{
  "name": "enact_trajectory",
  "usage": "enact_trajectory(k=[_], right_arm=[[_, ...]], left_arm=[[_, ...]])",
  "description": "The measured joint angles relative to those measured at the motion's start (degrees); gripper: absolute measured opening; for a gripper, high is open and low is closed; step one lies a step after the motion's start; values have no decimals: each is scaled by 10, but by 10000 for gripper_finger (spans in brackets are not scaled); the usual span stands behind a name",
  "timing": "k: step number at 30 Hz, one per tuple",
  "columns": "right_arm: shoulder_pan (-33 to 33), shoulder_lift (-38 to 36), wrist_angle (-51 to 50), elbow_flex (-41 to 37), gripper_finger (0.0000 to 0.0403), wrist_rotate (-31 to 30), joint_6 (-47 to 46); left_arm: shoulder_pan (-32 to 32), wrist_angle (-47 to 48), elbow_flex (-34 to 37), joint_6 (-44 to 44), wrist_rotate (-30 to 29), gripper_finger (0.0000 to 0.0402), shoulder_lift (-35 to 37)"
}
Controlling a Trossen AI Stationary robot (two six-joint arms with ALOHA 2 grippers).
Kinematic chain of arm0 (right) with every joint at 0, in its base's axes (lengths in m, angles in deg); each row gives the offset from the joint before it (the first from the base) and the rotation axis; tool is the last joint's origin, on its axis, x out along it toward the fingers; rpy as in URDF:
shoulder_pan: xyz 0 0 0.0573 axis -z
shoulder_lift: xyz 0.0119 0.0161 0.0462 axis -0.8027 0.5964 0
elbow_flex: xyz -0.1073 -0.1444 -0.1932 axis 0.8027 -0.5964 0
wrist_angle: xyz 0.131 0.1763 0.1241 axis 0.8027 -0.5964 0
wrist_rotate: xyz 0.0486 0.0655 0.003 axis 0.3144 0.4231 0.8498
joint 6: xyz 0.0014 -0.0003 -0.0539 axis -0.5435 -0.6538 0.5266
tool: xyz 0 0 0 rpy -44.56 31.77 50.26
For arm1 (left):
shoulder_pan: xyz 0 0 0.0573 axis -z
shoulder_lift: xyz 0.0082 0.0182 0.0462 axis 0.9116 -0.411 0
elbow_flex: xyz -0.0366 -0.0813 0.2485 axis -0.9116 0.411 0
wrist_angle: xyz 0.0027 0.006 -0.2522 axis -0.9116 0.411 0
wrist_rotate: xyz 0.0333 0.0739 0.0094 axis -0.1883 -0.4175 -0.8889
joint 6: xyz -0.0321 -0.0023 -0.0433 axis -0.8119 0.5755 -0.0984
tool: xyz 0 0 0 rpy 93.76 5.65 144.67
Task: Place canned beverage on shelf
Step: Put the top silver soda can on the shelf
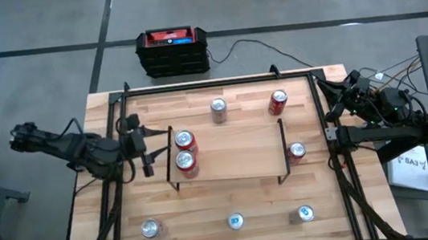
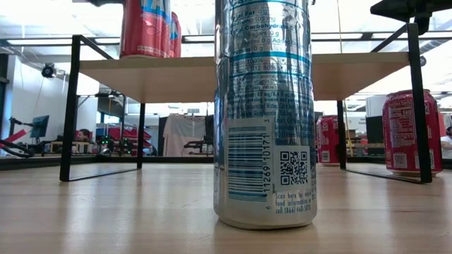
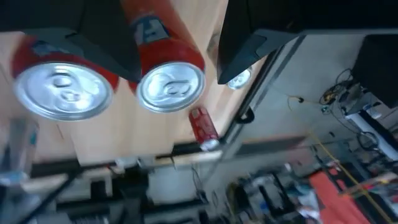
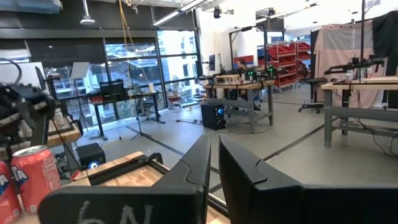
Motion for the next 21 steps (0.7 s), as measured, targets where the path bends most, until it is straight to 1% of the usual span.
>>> enact_trajectory(k=[3, 5, 9, 11, 14, 16, 18, 21], right_arm=[[0, 0, 0, 0, 22, 0, 0], [0, 0, 0, 0, 22, 0, 0], [0, 0, 0, 0, 22, 0, 0], [0, 0, 0, 0, 22, 0, 0], [0, 0, 0, 0, 22, 0, 0], [0, 0, 0, 0, 22, 0, 0], [0, 0, 0, 0, 22, 0, 0], [0, 0, 0, 0, 22, 0, 0]], left_arm=[[0, -87, 65, 3, -24, 195, 37], [0, -130, 95, 8, -39, 195, 59], [0, -174, 133, 32, -80, 195, 91], [0, -183, 145, 35, -122, 195, 97], [0, -183, 153, 30, -207, 195, 96], [0, -183, 154, -2, -254, 195, 89], [-1, -184, 154, -42, -263, 195, 84], [-1, -191, 163, -46, -246, 195, 74]])
